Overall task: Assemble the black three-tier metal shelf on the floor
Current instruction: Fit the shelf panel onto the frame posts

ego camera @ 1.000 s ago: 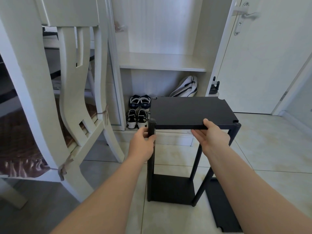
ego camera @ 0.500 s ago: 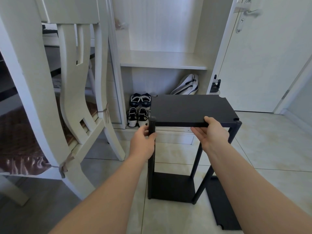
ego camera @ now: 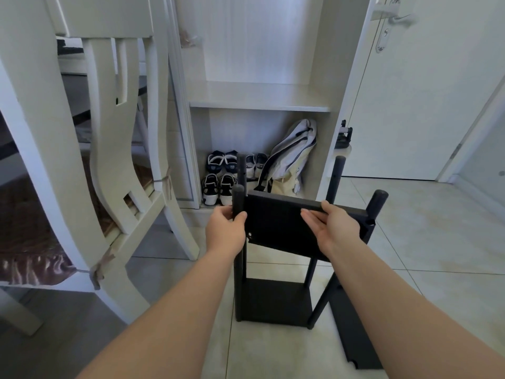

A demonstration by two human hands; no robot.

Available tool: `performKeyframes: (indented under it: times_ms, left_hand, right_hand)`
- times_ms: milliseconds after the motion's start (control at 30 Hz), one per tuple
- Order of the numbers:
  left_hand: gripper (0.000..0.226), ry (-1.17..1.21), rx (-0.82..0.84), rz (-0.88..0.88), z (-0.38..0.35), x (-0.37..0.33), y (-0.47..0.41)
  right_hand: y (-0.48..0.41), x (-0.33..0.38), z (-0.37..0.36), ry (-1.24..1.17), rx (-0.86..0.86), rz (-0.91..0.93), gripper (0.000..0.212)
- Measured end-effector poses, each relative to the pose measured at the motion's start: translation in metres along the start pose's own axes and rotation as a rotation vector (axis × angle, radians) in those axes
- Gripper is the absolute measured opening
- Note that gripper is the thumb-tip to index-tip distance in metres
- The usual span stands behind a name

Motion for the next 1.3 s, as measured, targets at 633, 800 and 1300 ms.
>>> performKeyframes:
  times_ms: [633, 800, 1300]
  left_hand:
    - [0.053, 0.616, 0.175, 0.597, -0.090, 0.012, 0.027]
    - [0.040, 0.695, 0.059, 0.630, -0.099, 0.016, 0.022]
    - [0.025, 0.763, 0.060, 0.605, -0.108, 0.025, 0.031]
  right_hand:
    - [-0.002, 0.006, 0.001, 0.156, 0.167, 0.153, 0.026]
    - [-0.008, 0.002, 0.008, 0.195, 0.241, 0.146, 0.023]
    - [-0.010, -0.017, 0.027, 0.096, 0.079, -0.236, 0.035]
Point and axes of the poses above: each hand's wrist, its own y-axis away from the middle knuckle, its own z-axis out of the back of the hand, x = y × z, the point moved 6 cm from there along -y, towards the middle knuckle, and after that the axes turned 11 degrees about y, right-handed, at the moved point
